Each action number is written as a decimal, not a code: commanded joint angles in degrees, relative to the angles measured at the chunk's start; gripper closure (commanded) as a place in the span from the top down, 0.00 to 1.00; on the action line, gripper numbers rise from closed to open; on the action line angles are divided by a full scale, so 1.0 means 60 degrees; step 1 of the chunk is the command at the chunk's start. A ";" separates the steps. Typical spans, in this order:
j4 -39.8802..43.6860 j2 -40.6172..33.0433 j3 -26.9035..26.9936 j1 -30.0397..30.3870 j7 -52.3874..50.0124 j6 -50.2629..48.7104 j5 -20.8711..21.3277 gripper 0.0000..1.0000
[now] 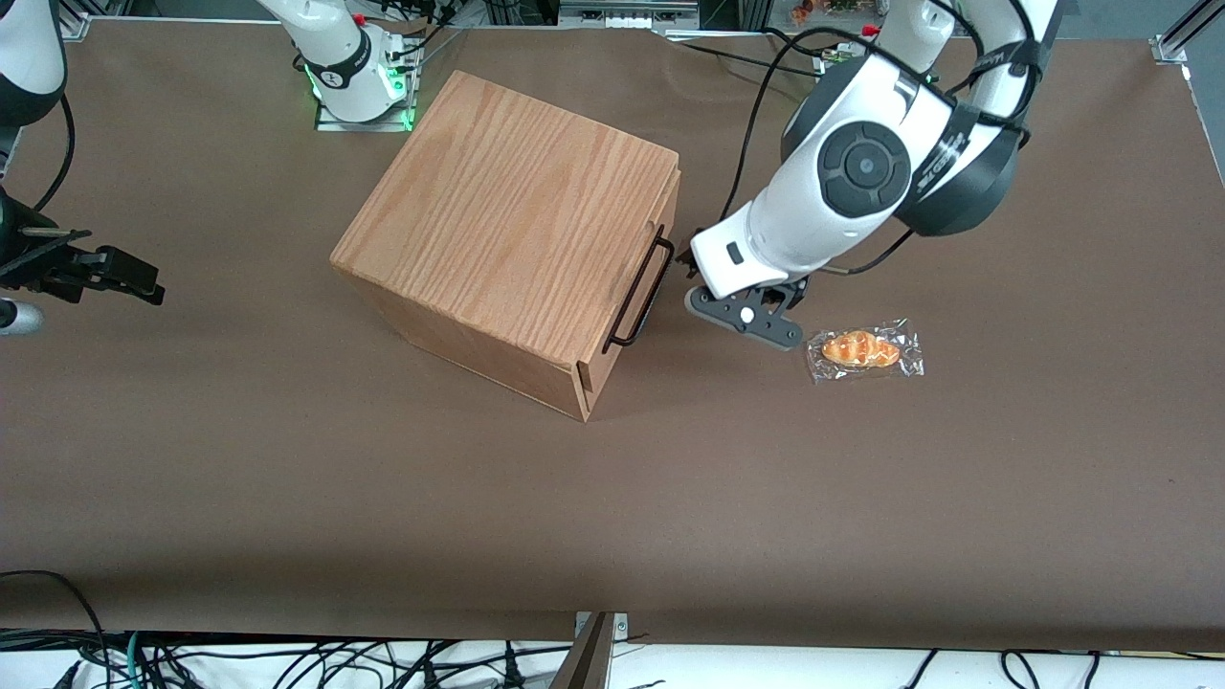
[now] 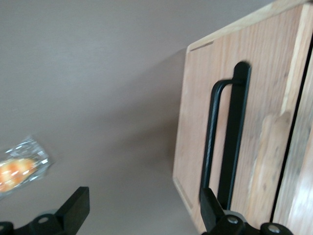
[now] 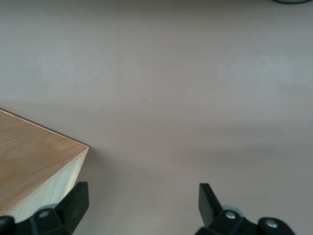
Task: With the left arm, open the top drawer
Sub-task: 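Move the left gripper down to the black drawer handle and hook it, then pull the drawer handle outward from the box with the left gripper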
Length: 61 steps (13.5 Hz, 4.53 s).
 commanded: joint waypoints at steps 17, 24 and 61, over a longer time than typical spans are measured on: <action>0.0351 0.1306 0.0063 -0.0537 0.1565 0.0782 -0.0549 1.00; 0.0337 0.1437 0.0093 -0.0478 0.1684 0.0812 -0.0359 1.00; 0.0337 0.1262 0.0195 0.1807 0.2416 0.0489 0.1091 1.00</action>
